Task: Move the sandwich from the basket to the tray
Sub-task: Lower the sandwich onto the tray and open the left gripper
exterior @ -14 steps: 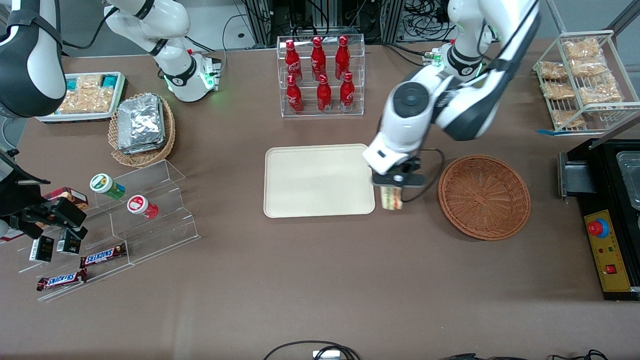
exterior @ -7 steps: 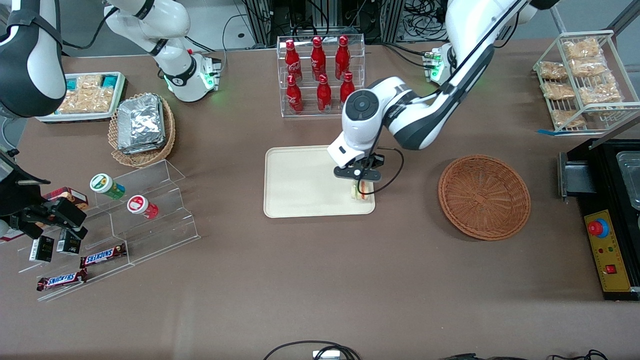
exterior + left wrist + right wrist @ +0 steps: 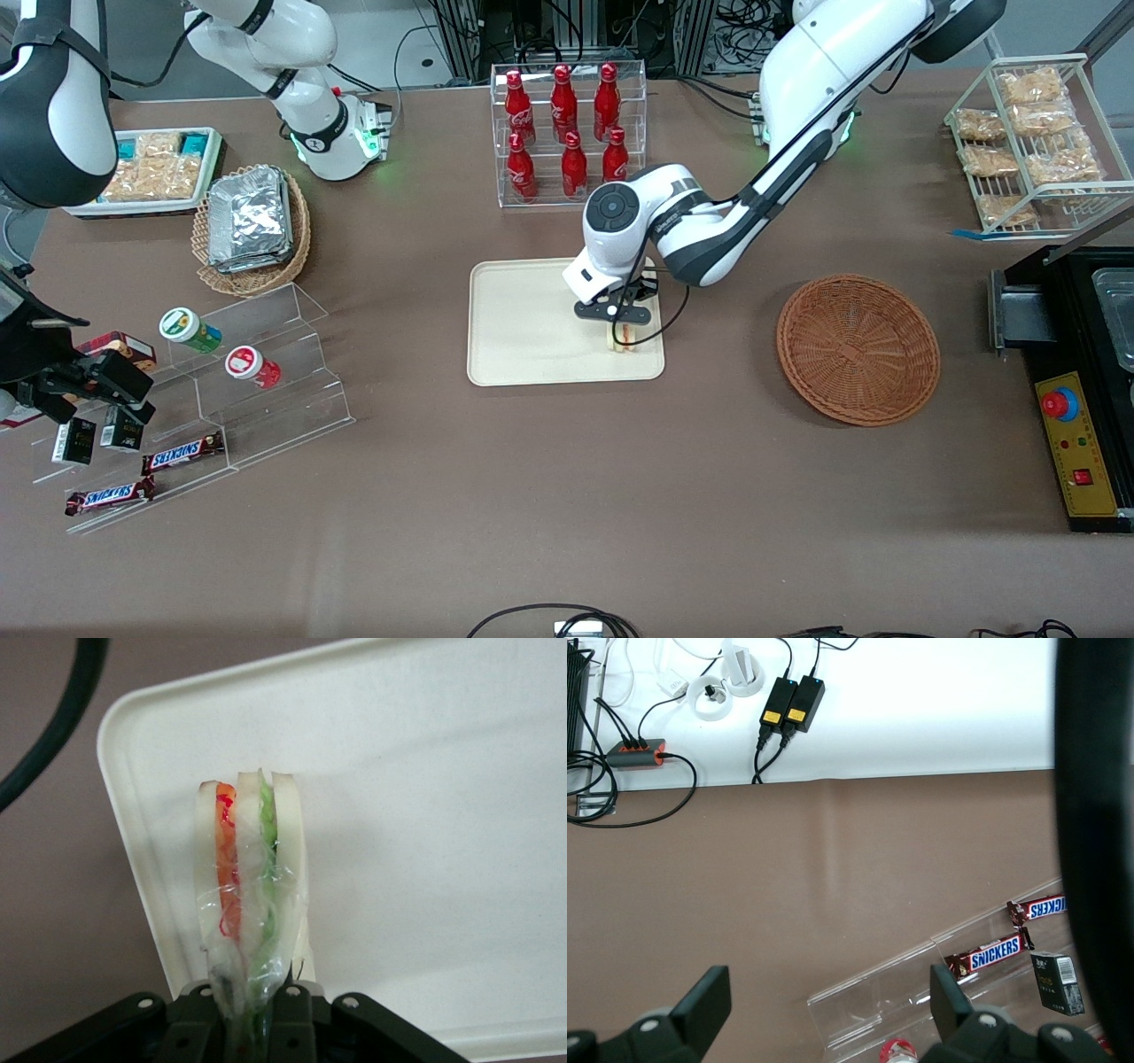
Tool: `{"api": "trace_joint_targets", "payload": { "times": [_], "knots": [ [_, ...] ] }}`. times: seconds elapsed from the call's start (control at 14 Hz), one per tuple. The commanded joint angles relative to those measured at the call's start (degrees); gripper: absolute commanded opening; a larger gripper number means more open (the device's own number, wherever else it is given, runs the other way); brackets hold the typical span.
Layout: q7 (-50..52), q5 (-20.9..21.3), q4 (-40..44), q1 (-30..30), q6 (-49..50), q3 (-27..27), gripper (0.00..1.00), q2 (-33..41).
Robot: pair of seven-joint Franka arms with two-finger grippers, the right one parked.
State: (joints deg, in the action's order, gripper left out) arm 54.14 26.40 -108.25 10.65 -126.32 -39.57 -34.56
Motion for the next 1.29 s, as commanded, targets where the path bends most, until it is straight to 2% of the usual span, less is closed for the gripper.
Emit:
{"api": "trace_joint_targets", "payload": {
  "times": [0.0,0.14,0.21,0.29,0.36,0.43,0.5,0.57,0.86,1.21],
  "knots": [
    [1.76,1.55,1.81,1.74,0.37,0.37,0.0,-1.74],
    [1.76,1.55,1.64,1.74,0.37,0.37,0.0,-2.01],
    [1.67,1.55,1.46,1.83,0.37,0.37,0.05,-2.18],
    [1.58,1.55,1.46,1.74,0.46,0.37,0.19,-2.53],
    [1.41,1.55,1.55,1.74,0.46,0.45,0.48,-2.97],
    [1.49,1.63,1.64,1.74,0.46,0.45,0.67,-3.41],
    [1.67,2.33,1.64,1.74,0.46,0.45,0.84,-3.5],
    [1.76,2.51,1.64,1.83,0.55,0.45,0.97,-3.59],
    [4.48,2.51,2.42,1.56,0.64,0.45,0.99,-3.15],
    [8.08,2.42,8.57,1.21,4.24,0.37,0.99,-2.36]
  ]
}}
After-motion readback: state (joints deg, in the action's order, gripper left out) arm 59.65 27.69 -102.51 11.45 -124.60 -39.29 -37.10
